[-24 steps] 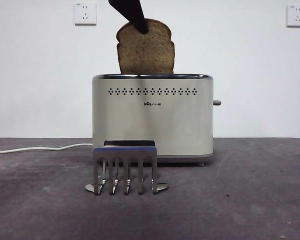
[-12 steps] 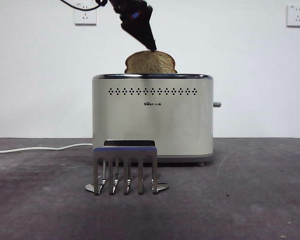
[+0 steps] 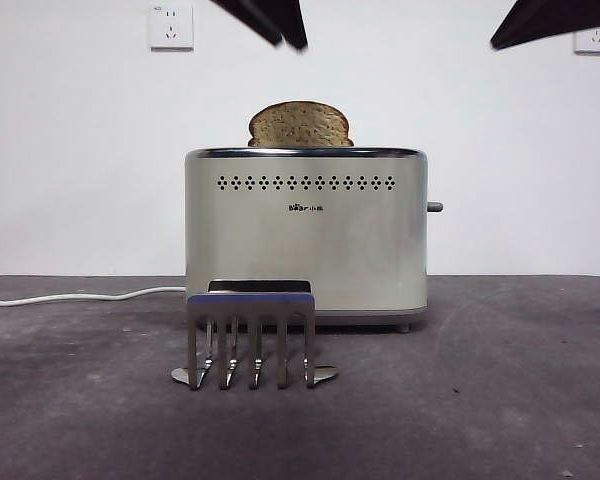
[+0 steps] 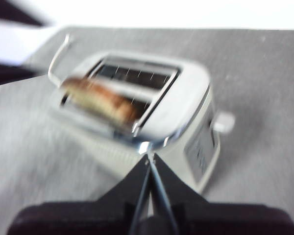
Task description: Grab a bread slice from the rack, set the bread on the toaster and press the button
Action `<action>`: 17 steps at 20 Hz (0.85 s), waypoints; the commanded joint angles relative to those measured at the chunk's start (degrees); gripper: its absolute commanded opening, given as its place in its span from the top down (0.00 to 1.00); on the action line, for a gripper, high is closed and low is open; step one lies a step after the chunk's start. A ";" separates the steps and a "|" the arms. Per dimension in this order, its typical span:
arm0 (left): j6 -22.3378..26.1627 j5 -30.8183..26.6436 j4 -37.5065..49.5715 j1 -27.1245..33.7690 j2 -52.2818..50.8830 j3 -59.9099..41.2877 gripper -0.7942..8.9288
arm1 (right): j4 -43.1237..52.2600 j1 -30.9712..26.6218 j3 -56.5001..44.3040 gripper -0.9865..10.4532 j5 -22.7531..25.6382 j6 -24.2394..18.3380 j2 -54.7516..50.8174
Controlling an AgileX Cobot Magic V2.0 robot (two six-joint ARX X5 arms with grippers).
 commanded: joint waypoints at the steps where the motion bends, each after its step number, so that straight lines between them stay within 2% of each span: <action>1: -13.42 0.63 -2.25 -0.09 -3.26 -0.48 0.59 | 6.88 -0.02 0.07 0.92 -1.66 7.02 4.63; 3: -17.94 1.49 -5.75 -0.09 -6.84 -0.48 0.59 | 14.25 -1.05 0.15 0.92 -6.49 13.18 9.92; 6: -19.85 5.01 -9.62 -0.09 -11.26 -0.48 0.59 | 20.98 -2.38 1.22 0.92 -9.29 19.30 16.72; 13: -21.44 9.62 -11.76 -0.20 -17.49 -0.48 0.59 | 22.08 -3.06 6.38 0.92 -10.56 20.15 27.06; 17: -22.49 9.70 -12.15 -0.20 -19.56 -0.48 0.59 | 22.12 -2.84 8.68 0.92 -10.56 20.15 31.30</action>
